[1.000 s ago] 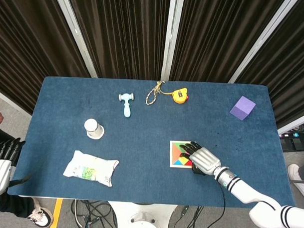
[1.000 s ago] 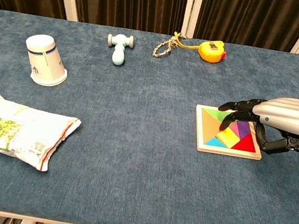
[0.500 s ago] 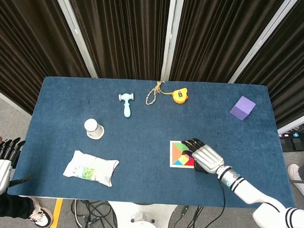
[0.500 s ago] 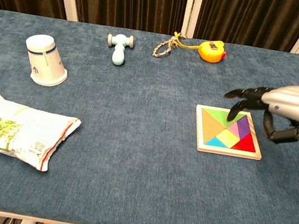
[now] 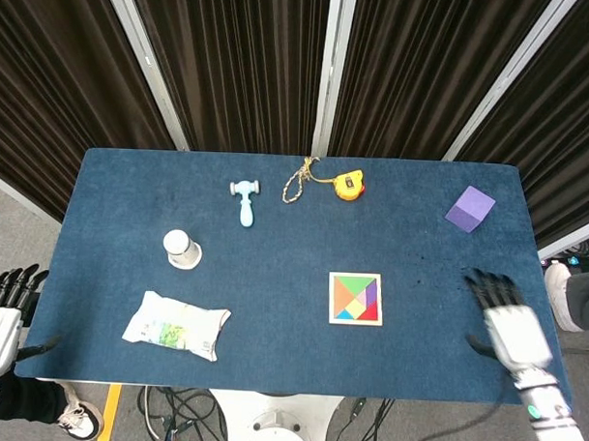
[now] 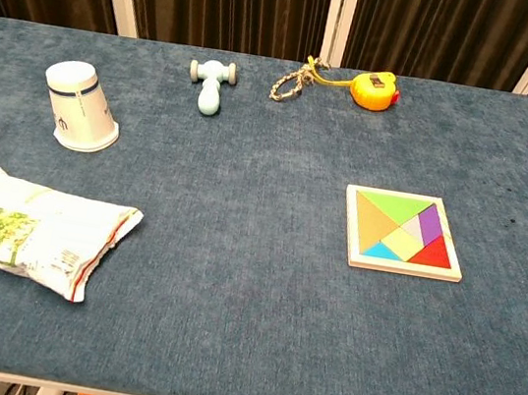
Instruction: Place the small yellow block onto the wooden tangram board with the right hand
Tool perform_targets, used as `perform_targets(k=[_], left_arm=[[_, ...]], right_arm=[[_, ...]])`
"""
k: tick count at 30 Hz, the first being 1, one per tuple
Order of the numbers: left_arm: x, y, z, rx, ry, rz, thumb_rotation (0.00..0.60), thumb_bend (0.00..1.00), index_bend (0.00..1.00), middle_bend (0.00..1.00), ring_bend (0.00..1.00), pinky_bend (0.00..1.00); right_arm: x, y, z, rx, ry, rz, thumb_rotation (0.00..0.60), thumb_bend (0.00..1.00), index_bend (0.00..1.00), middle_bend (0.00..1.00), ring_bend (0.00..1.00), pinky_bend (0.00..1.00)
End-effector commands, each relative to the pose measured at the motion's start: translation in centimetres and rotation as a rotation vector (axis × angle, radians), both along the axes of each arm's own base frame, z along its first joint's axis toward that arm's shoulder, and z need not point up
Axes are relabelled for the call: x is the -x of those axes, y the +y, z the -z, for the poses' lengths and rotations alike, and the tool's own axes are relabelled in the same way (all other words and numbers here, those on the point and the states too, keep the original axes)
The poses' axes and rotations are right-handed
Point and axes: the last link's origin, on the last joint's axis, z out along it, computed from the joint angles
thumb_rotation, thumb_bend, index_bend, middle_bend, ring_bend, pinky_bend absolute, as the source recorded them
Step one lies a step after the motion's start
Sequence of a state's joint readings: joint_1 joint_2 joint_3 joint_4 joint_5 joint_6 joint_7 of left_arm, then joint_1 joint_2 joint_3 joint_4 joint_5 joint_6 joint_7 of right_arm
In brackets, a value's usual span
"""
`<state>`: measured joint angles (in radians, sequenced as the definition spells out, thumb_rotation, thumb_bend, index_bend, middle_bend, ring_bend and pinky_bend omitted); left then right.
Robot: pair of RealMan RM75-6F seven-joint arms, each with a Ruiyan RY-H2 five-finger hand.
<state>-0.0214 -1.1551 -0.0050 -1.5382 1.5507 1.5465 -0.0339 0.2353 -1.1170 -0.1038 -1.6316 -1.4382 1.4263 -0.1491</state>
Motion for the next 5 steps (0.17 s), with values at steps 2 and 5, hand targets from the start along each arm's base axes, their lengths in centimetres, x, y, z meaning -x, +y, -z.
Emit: perform_targets(k=[2, 5], left_arm=[[-0.19, 0.10, -0.02, -0.003, 0.004, 0.007, 0.600, 0.00, 0.10, 0.04, 0.00, 0.05], [-0.32, 0.17, 0.02, -0.005, 0.004, 0.008, 0.600, 0.00, 0.10, 0.04, 0.00, 0.05]], right_arm=[[2.26, 3.32, -2.15, 0.124, -0.020, 0.085, 0.590, 0.00, 0.00, 0.00, 0.00, 0.00], [2.75, 3.80, -2.29, 0.149, -0.020, 0.078, 0.589, 0.00, 0.00, 0.00, 0.00, 0.00]])
